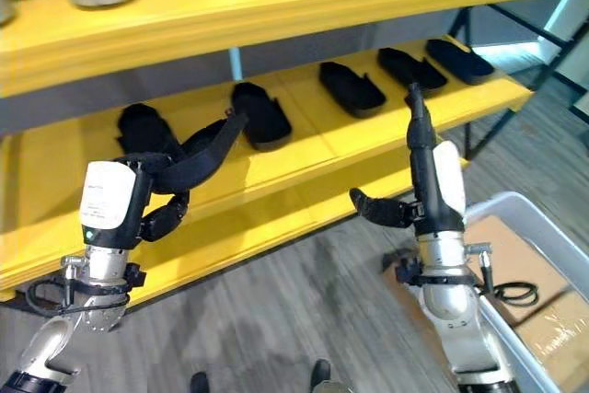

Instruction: Move parts from the plastic box to the shelf.

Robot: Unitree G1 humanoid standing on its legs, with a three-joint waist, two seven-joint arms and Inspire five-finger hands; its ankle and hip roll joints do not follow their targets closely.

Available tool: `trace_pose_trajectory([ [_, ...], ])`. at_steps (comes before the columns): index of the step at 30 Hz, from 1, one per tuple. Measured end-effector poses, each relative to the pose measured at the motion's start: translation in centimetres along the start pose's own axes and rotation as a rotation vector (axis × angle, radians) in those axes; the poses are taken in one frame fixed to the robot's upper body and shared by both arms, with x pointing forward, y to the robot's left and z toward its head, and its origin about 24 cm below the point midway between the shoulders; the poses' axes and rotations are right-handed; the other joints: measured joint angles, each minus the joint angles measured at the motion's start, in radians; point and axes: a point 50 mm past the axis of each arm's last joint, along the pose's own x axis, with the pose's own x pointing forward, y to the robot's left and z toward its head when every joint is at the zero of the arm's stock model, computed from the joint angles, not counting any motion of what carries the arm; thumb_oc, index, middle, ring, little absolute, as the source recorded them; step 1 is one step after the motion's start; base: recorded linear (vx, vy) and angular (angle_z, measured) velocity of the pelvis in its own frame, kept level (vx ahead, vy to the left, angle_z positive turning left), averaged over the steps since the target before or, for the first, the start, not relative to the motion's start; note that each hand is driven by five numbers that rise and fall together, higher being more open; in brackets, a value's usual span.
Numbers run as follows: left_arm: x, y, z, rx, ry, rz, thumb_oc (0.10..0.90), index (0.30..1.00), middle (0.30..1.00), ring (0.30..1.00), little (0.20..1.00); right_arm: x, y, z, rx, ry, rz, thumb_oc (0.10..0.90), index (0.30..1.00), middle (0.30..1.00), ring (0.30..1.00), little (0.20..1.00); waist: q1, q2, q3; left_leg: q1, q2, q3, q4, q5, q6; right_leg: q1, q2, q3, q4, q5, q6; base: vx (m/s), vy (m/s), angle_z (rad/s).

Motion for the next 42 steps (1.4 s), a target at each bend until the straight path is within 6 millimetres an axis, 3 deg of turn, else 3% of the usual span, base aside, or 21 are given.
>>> trace_pose_trajectory([
  [1, 0.0, 0.1, -0.2, 0.009, 0.008, 0.004, 0.400, 0.300, 0.300, 0.300, 0.300, 0.0, 0.2, 0.1, 0.006, -0.002, 0.009, 0.900, 1.000, 1.000, 1.000, 1.000, 0.012, -0.002, -0.002, 0.000, -0.015, -0.003, 0.000, -0.001, 0.009, 0.003, -0.017, 0.010, 0.005, 0.003, -0.003, 0.07, 0.273, 0.45],
  [5, 0.4, 1.5, -1.3, 0.068, 0.025, 0.039, 0.400, 0.300, 0.300, 0.300, 0.300, 0.4, 1.0, 0.6, 0.033, -0.023, 0.012, 0.900, 1.000, 1.000, 1.000, 1.000, 0.075, -0.020, -0.006, 0.003, -0.062, -0.008, 0.008, -0.018, 0.038, 0.019, -0.056, 0.013, 0.001, 0.040, 0.043, 0.07, 0.271, 0.15],
  [9, 0.5, 1.9, -1.8, 0.091, 0.046, 0.059, 0.400, 0.300, 0.300, 0.300, 0.300, 1.1, 1.5, 1.1, 0.019, -0.046, 0.024, 0.900, 1.000, 1.000, 1.000, 1.000, 0.091, -0.042, -0.012, 0.005, -0.098, -0.008, 0.021, -0.031, 0.058, 0.026, -0.091, 0.019, 0.003, 0.056, 0.063, 0.06, 0.236, 0.04],
  [10, 0.4, 2.0, -1.8, 0.094, 0.048, 0.060, 0.400, 0.300, 0.300, 0.300, 0.300, 1.1, 1.8, 1.1, 0.031, -0.036, 0.029, 0.900, 1.000, 1.000, 1.000, 1.000, 0.096, -0.067, -0.025, 0.004, -0.118, -0.005, 0.025, -0.037, 0.065, 0.025, -0.110, 0.028, 0.003, 0.057, 0.063, 0.06, 0.245, -0.01],
  [13, 0.3, 1.9, -1.8, 0.097, 0.050, 0.055, 0.400, 0.300, 0.300, 0.300, 0.300, 1.0, 2.3, 1.2, 0.035, -0.030, 0.030, 0.900, 1.000, 1.000, 1.000, 1.000, 0.096, -0.089, -0.035, 0.005, -0.139, 0.000, 0.038, -0.050, 0.083, 0.023, -0.130, 0.035, 0.011, 0.077, 0.061, 0.05, 0.223, -0.04],
  [16, -0.2, 1.8, -1.9, 0.101, 0.056, 0.040, 0.400, 0.300, 0.300, 0.300, 0.300, 1.0, 2.5, 1.2, 0.030, -0.026, 0.027, 0.900, 1.000, 1.000, 1.000, 1.000, 0.093, -0.091, -0.035, 0.005, -0.163, 0.021, 0.071, -0.073, 0.111, -0.008, -0.161, 0.041, 0.067, 0.116, 0.052, 0.00, 0.196, -0.13],
  [18, -0.2, 1.8, -1.9, 0.104, 0.056, 0.038, 0.400, 0.300, 0.300, 0.300, 0.300, 1.1, 2.7, 1.3, 0.034, -0.032, 0.032, 0.900, 1.000, 1.000, 1.000, 1.000, 0.094, -0.088, -0.034, -0.004, -0.175, 0.046, 0.090, -0.085, 0.132, -0.056, -0.182, 0.032, 0.120, 0.150, 0.023, 0.01, 0.137, -0.37],
  [19, -0.5, 1.8, -2.1, 0.109, 0.062, 0.030, 0.400, 0.300, 0.300, 0.300, 0.300, 1.0, 3.3, 1.5, 0.046, -0.037, 0.059, 0.900, 1.000, 1.000, 1.000, 1.000, 0.095, -0.081, -0.033, 0.006, -0.176, 0.065, 0.081, -0.083, 0.152, -0.091, -0.190, 0.004, 0.153, 0.208, 0.005, 0.07, 0.086, -0.43],
  [20, -0.7, 1.7, -2.1, 0.110, 0.069, 0.025, 0.400, 0.300, 0.300, 0.300, 0.300, 0.8, 3.8, 1.5, 0.052, -0.035, 0.083, 0.900, 1.000, 1.000, 1.000, 1.000, 0.086, -0.071, -0.026, 0.022, -0.175, 0.063, 0.069, -0.084, 0.176, -0.109, -0.184, 0.004, 0.204, 0.181, 0.025, 0.08, 0.037, -0.31],
  [21, -0.9, 1.6, -2.1, 0.104, 0.081, 0.026, 0.400, 0.300, 0.300, 0.300, 0.300, 0.6, 4.1, 1.5, 0.052, -0.033, 0.107, 0.900, 1.000, 1.000, 1.000, 1.000, 0.071, -0.063, -0.024, 0.037, -0.165, 0.051, 0.047, -0.073, 0.186, -0.133, -0.128, 0.035, 0.285, 0.061, 0.036, 0.04, -0.005, 0.04],
  [22, -1.2, 1.5, -2.4, 0.100, 0.116, 0.048, 0.400, 0.300, 0.300, 0.300, 0.300, 0.3, 4.3, 1.5, 0.051, -0.040, 0.136, 0.900, 1.000, 1.000, 1.000, 1.000, 0.055, -0.047, -0.016, 0.032, -0.127, 0.036, 0.025, -0.053, 0.189, -0.194, 0.096, 0.177, 0.359, -0.115, 0.024, 0.02, -0.037, 0.23],
  [23, -1.3, 1.4, -2.7, 0.109, 0.131, 0.040, 0.400, 0.300, 0.300, 0.300, 0.300, 0.3, 4.2, 1.5, 0.045, -0.046, 0.141, 0.900, 1.000, 1.000, 1.000, 1.000, 0.042, -0.053, -0.015, 0.030, -0.135, 0.029, 0.013, -0.043, 0.187, -0.209, 0.175, 0.188, 0.327, -0.148, 0.006, -0.01, -0.026, 0.33],
  [24, -1.5, 1.1, -2.9, 0.112, 0.144, 0.024, 0.400, 0.300, 0.300, 0.300, 0.300, 0.3, 4.1, 1.5, 0.036, -0.049, 0.143, 0.900, 1.000, 1.000, 1.000, 1.000, 0.037, -0.061, -0.020, 0.024, -0.152, 0.027, 0.004, -0.035, 0.187, -0.208, 0.196, 0.181, 0.285, -0.137, -0.009, 0.01, -0.059, 0.43],
  [26, -1.9, 0.7, -2.9, 0.108, 0.156, -0.003, 0.400, 0.300, 0.300, 0.300, 0.300, 0.5, 3.4, 1.4, 0.014, -0.056, 0.130, 0.900, 1.000, 1.000, 1.000, 1.000, 0.020, -0.079, -0.028, 0.023, -0.210, 0.013, 0.003, -0.028, 0.194, -0.203, 0.173, 0.187, 0.194, -0.069, -0.055, 0.06, -0.135, 0.44],
  [27, -2.7, 0.3, -2.6, 0.097, 0.163, -0.033, 0.400, 0.300, 0.300, 0.300, 0.300, 0.6, 3.0, 1.0, -0.013, -0.048, 0.129, 0.900, 1.000, 1.000, 1.000, 1.000, 0.018, -0.021, -0.022, 0.019, -0.209, -0.004, -0.013, -0.024, 0.180, -0.171, 0.183, 0.185, 0.123, -0.031, -0.066, 0.09, -0.117, 0.30],
  [29, -3.1, 0.3, -2.7, 0.098, 0.170, -0.042, 0.400, 0.300, 0.300, 0.300, 0.300, 0.5, 2.8, 0.8, -0.033, -0.046, 0.148, 0.900, 1.000, 1.000, 1.000, 1.000, 0.028, -0.005, -0.024, 0.024, -0.205, -0.009, -0.028, -0.019, 0.174, -0.127, 0.197, 0.191, 0.027, 0.018, -0.086, 0.09, -0.092, 0.12],
  [32, -4.3, -0.2, -2.6, 0.070, 0.230, -0.052, 0.400, 0.300, 0.300, 0.300, 0.300, 0.3, 2.5, 0.6, -0.041, -0.033, 0.147, 0.900, 1.000, 1.000, 1.000, 1.000, 0.038, -0.006, -0.024, 0.060, -0.191, -0.010, -0.045, -0.019, 0.167, -0.051, 0.213, 0.183, -0.068, 0.041, -0.087, 0.06, -0.131, 0.00],
  [40, -4.8, -0.5, -2.5, 0.048, 0.245, -0.083, 0.400, 0.300, 0.300, 0.300, 0.300, 0.1, 1.5, 0.1, -0.059, -0.010, 0.124, 0.900, 1.000, 1.000, 1.000, 1.000, 0.038, -0.014, -0.028, 0.056, -0.171, -0.076, -0.036, -0.026, 0.134, -0.007, 0.239, 0.140, -0.086, 0.025, -0.101, 0.01, -0.141, 0.28],
  [42, -3.9, -0.8, -2.4, 0.037, 0.228, -0.080, 0.400, 0.300, 0.300, 0.300, 0.300, -0.1, 1.2, -0.1, -0.045, 0.005, 0.122, 0.900, 1.000, 1.000, 1.000, 1.000, 0.013, -0.041, -0.020, -0.077, -0.210, -0.108, 0.151, -0.030, 0.097, -0.026, 0.199, 0.070, -0.084, 0.016, -0.112, -0.08, -0.104, 1.00],
])
